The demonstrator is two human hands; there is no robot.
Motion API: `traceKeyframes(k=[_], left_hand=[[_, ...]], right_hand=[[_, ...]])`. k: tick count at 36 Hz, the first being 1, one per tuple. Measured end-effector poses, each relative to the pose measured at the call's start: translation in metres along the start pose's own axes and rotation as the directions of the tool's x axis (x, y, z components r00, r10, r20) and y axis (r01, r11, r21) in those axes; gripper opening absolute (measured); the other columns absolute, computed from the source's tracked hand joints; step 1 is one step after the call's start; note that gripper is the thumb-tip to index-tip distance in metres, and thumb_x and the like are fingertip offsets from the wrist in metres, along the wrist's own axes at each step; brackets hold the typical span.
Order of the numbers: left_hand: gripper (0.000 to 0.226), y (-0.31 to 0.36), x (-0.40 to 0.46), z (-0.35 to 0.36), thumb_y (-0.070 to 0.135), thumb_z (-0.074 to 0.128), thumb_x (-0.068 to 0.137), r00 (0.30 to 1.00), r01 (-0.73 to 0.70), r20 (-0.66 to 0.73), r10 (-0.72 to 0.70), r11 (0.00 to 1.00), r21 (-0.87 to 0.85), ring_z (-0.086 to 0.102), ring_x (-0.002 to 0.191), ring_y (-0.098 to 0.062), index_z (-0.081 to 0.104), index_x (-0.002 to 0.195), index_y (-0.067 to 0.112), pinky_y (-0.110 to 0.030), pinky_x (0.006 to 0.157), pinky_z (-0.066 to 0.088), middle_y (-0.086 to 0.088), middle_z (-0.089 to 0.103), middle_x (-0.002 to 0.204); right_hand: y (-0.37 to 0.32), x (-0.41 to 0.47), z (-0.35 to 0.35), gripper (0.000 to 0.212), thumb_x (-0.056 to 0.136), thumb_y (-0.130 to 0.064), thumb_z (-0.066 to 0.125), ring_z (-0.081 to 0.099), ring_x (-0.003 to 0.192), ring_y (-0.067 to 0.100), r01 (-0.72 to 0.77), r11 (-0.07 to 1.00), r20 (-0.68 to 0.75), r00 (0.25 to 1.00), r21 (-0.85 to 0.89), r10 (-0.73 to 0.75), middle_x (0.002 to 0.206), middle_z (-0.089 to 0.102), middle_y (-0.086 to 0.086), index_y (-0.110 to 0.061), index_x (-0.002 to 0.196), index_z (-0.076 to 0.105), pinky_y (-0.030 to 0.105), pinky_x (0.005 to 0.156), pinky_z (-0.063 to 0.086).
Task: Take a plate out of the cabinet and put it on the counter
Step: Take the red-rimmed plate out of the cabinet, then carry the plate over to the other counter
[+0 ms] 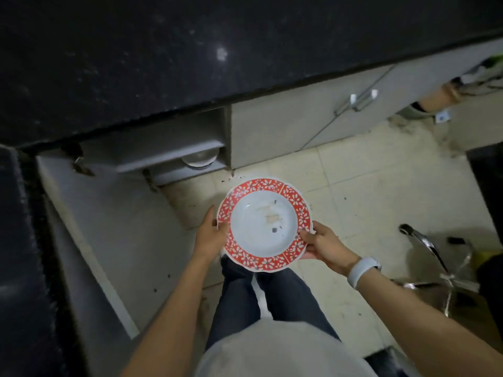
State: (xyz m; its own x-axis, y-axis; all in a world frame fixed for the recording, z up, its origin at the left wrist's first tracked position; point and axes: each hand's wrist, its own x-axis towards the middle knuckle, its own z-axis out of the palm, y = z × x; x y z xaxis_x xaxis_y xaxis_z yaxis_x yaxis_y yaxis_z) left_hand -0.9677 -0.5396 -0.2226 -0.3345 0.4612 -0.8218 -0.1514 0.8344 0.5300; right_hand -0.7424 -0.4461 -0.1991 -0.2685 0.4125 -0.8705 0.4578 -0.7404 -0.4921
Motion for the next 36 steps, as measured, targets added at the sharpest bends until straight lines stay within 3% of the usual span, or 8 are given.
traceKeyframes(k=[7,13,16,20,24,27,33,36], left_hand=[[0.033,0.077,-0.048,0.066,0.024,0.046,0.093,0.979,-0.162,0.162,0.123,0.954,0.254,0.06,0.108,-0.03,0.053,0.124,0.015,-0.046,0.094,0.051,-0.009,0.062,0.12],[0.031,0.142,-0.057,0.153,0.014,0.04,0.092,0.924,-0.364,0.303,0.233,0.78,0.51,0.062,0.103,-0.033,0.057,0.118,0.01,-0.037,0.088,0.051,-0.019,0.065,0.117],[0.032,0.179,-0.061,0.207,0.015,0.042,0.09,0.894,-0.431,0.375,0.245,0.7,0.569,0.065,0.097,-0.037,0.057,0.118,0.013,-0.049,0.083,0.056,-0.019,0.067,0.111],[0.04,0.223,-0.061,0.286,0.014,0.04,0.088,0.852,-0.517,0.435,0.292,0.598,0.612,0.065,0.096,-0.037,0.054,0.125,0.017,-0.05,0.081,0.057,-0.02,0.067,0.115],[0.04,0.265,-0.078,0.359,0.009,0.039,0.088,0.815,-0.57,0.493,0.304,0.567,0.595,0.063,0.076,-0.031,0.051,0.126,0.011,-0.036,0.061,0.057,-0.018,0.066,0.105],[0.038,0.293,-0.088,0.402,0.01,0.039,0.089,0.796,-0.596,0.519,0.313,0.557,0.578,0.062,0.074,-0.031,0.048,0.126,0.011,-0.037,0.061,0.055,-0.018,0.063,0.103],[0.036,0.343,-0.1,0.458,0.012,0.039,0.092,0.775,-0.625,0.538,0.332,0.529,0.574,0.063,0.078,-0.029,0.049,0.126,0.011,-0.038,0.066,0.057,-0.019,0.062,0.111],[0.036,0.369,-0.097,0.475,0.011,0.038,0.091,0.778,-0.624,0.528,0.34,0.513,0.589,0.062,0.077,-0.026,0.049,0.125,0.01,-0.032,0.059,0.055,-0.018,0.062,0.115]], right_hand=[[0.003,-0.069,-0.068,0.029,0.089,-0.034,0.052,0.071,0.087,0.021,0.049,0.998,-0.127,0.991,0.046,-0.043,0.102,0.069,0.006,-0.021,0.115,0.05,0.041,0.081,0.059],[0.022,-0.109,-0.13,0.035,0.088,-0.033,0.053,0.068,0.093,0.029,0.108,0.964,-0.33,0.944,0.242,-0.023,0.11,0.066,0.013,-0.015,0.118,0.05,0.048,0.085,0.056],[0.022,-0.123,-0.173,0.028,0.09,-0.03,0.051,0.066,0.093,0.029,0.176,0.93,-0.405,0.914,0.322,-0.032,0.105,0.065,0.009,-0.017,0.115,0.05,0.045,0.081,0.058],[0.015,-0.134,-0.241,0.031,0.088,-0.032,0.055,0.064,0.086,0.023,0.281,0.881,-0.472,0.878,0.382,-0.075,0.103,0.062,0.007,-0.018,0.115,0.049,0.031,0.065,0.058],[0.007,-0.145,-0.307,0.002,0.09,-0.03,0.05,0.062,0.076,0.012,0.353,0.862,-0.551,0.828,0.363,-0.107,0.089,0.062,-0.002,-0.031,0.089,0.05,0.023,0.057,0.056],[0.0,-0.153,-0.348,0.005,0.093,-0.023,0.047,0.061,0.075,0.011,0.381,0.851,-0.6,0.794,0.36,-0.101,0.093,0.062,0.001,-0.025,0.096,0.05,0.023,0.055,0.057],[-0.021,-0.154,-0.414,0.02,0.094,-0.018,0.043,0.062,0.076,0.011,0.416,0.839,-0.63,0.767,0.351,-0.117,0.088,0.062,-0.003,-0.033,0.083,0.052,0.026,0.056,0.056],[-0.04,-0.145,-0.441,0.02,0.093,-0.017,0.045,0.061,0.072,0.01,0.418,0.841,-0.638,0.761,0.344,-0.117,0.085,0.062,-0.003,-0.03,0.08,0.053,0.023,0.051,0.056]])
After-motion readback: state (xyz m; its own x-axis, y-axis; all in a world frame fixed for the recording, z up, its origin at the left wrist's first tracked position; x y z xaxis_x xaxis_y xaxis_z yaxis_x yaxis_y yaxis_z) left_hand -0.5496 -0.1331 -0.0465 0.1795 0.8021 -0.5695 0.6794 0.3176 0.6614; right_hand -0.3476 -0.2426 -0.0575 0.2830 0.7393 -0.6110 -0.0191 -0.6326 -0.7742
